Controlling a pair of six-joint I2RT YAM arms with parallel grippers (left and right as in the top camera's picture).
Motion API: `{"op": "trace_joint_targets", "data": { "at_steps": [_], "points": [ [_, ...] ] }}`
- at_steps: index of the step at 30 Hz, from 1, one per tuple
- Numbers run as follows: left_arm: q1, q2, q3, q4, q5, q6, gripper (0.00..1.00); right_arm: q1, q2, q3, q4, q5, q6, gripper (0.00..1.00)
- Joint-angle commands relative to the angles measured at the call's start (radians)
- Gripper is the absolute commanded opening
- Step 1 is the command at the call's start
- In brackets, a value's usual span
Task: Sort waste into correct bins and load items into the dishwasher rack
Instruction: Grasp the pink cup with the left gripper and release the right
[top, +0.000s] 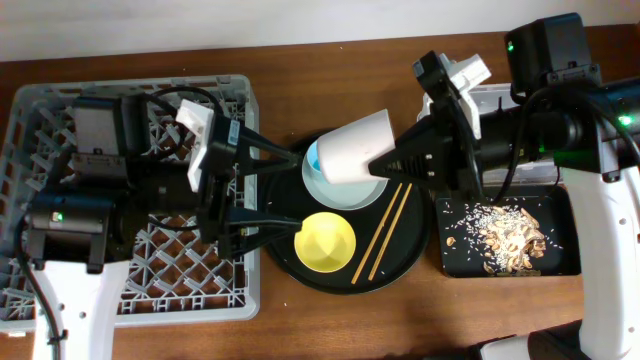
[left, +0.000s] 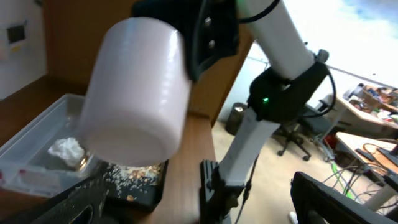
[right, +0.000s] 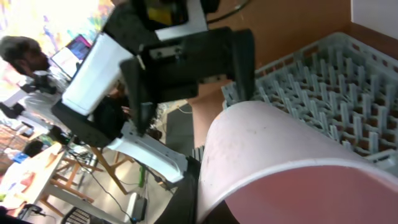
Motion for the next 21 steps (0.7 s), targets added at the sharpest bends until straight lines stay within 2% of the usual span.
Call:
{"op": "trace_joint_targets", "data": {
  "at_steps": [1, 6, 13, 16, 19, 21],
  "points": [
    [0.007, 0.002, 0.007, 0.010, -0.037, -0.009, 0.94, 0.031, -0.003, -0.003, -0.005, -0.059, -0.012, 0.04],
    [0.007, 0.002, 0.007, 0.021, 0.086, -0.009, 0.96, 0.111, 0.010, -0.003, 0.005, -0.029, -0.042, 0.04],
    [0.006, 0.004, 0.007, 0.020, 0.014, -0.008, 0.96, 0.177, 0.037, -0.003, 0.048, -0.147, -0.045, 0.04],
    [0.006, 0.006, 0.007, 0.020, 0.005, -0.008, 0.93, 0.200, 0.037, -0.003, 0.067, -0.141, -0.045, 0.04],
    [0.005, 0.006, 0.007, 0.019, 0.006, -0.008, 0.81, 0.208, 0.037, -0.003, 0.079, -0.141, -0.045, 0.04],
    [0.005, 0.006, 0.007, 0.019, 0.010, -0.008, 0.81, 0.208, 0.037, -0.003, 0.077, -0.140, -0.045, 0.04]
  ]
}}
